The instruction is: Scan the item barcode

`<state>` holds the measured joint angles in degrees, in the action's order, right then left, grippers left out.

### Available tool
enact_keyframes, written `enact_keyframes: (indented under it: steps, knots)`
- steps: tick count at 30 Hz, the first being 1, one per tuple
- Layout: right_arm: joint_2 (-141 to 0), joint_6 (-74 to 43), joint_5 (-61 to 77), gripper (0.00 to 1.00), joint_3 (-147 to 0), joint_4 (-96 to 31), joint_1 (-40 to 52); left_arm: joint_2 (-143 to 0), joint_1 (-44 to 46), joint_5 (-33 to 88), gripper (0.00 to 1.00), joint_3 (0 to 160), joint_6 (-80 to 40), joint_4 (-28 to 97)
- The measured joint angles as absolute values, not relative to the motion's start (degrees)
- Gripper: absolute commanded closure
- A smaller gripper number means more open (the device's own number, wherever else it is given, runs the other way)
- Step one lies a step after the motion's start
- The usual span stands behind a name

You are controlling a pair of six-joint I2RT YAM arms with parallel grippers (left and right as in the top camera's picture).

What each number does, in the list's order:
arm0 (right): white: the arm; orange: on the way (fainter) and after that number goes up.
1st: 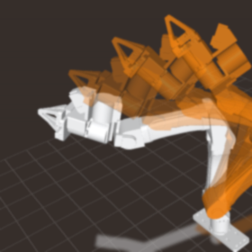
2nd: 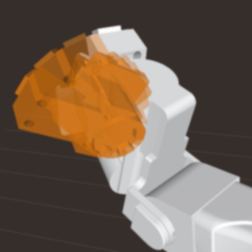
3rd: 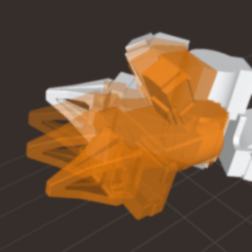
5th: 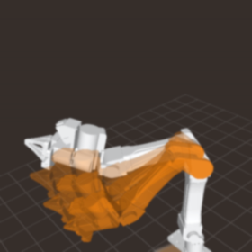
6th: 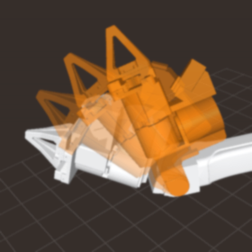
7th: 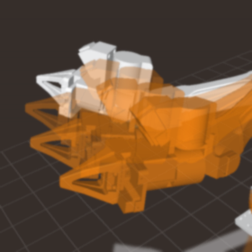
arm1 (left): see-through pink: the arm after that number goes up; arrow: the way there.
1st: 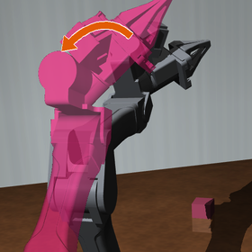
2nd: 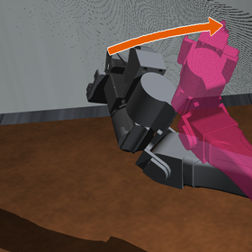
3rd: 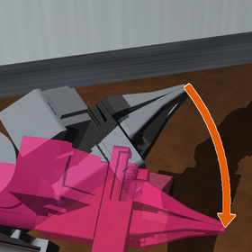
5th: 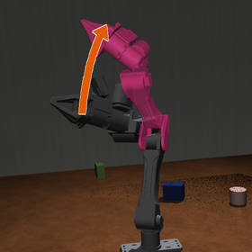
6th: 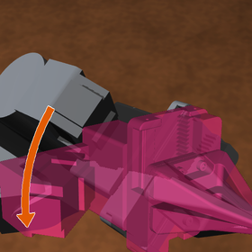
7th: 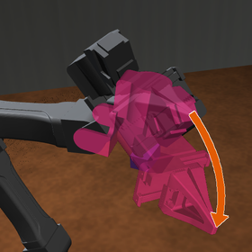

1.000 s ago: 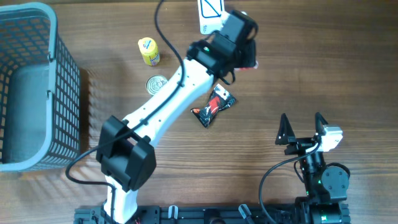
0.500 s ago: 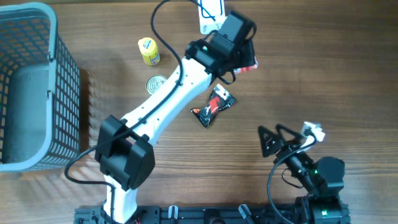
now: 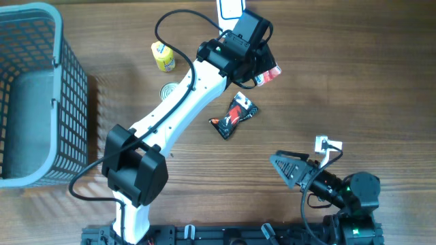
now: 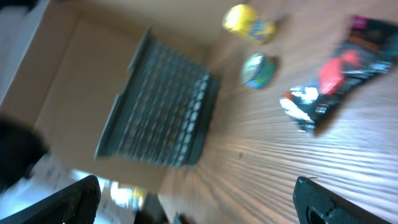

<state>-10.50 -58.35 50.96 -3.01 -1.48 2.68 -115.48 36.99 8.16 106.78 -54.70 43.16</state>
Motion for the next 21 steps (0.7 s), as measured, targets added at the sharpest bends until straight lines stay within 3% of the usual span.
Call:
enact_keyframes:
  steps: [6, 11, 16, 21]
  knots:
    - [-11.9, -61.4, 37.4, 0.0, -3.1, -7.3, 2.7, -115.5, 35.9, 15.2, 0.51, 106.8, -58.7, 44.7]
    - [-16.6, -63.0, 31.2, 0.11, -3.2, 4.6, 2.7, -115.5, 34.1, 20.3, 0.51, 106.8, -60.3, 45.9]
    - [-25.4, -69.2, 28.1, 0.02, -3.3, 10.9, 2.7, -115.5, 33.4, 22.1, 0.52, 106.8, -61.3, 46.6]
    - [-38.8, -72.1, 28.2, 0.02, -3.2, 24.4, 2.7, -115.5, 33.5, 22.7, 0.52, 106.8, -63.3, 46.7]
